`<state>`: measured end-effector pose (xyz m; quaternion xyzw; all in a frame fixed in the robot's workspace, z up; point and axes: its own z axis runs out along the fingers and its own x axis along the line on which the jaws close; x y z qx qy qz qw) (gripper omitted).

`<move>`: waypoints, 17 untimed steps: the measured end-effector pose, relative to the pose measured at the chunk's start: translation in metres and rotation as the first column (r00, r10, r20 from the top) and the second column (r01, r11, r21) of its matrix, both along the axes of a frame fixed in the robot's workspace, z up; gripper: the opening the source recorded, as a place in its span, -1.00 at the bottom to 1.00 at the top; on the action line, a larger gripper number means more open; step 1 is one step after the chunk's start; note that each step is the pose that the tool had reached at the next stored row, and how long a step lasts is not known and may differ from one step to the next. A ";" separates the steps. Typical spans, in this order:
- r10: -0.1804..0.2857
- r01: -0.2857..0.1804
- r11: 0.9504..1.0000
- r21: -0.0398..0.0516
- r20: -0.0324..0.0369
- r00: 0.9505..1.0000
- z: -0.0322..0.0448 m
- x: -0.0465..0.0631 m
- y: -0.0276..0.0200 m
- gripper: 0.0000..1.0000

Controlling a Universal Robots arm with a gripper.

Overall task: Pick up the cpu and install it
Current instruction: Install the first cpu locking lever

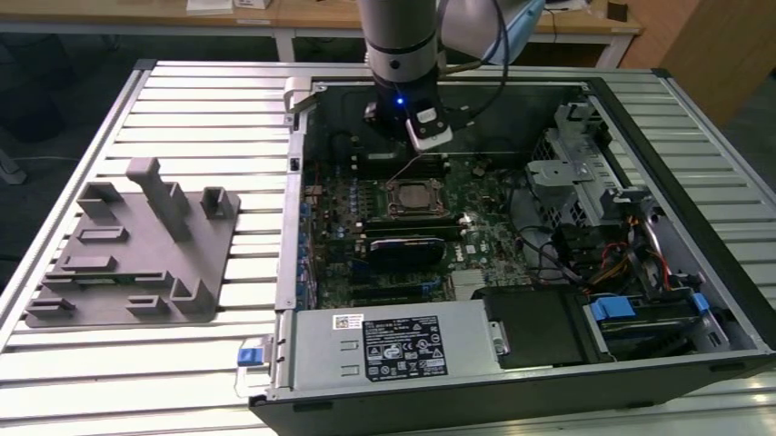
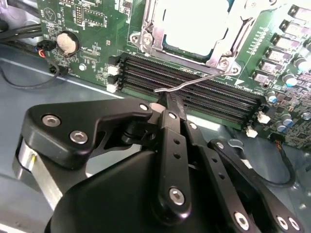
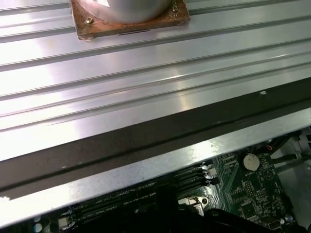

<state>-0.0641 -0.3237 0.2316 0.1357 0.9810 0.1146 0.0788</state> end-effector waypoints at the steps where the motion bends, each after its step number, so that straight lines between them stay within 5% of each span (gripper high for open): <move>1: 0.000 0.000 1.000 0.000 0.000 1.000 0.0010 0.000 0.0000 -0.79; 17: 0.000 0.000 1.000 0.003 0.000 1.000 0.0008 -0.008 0.0000 -0.79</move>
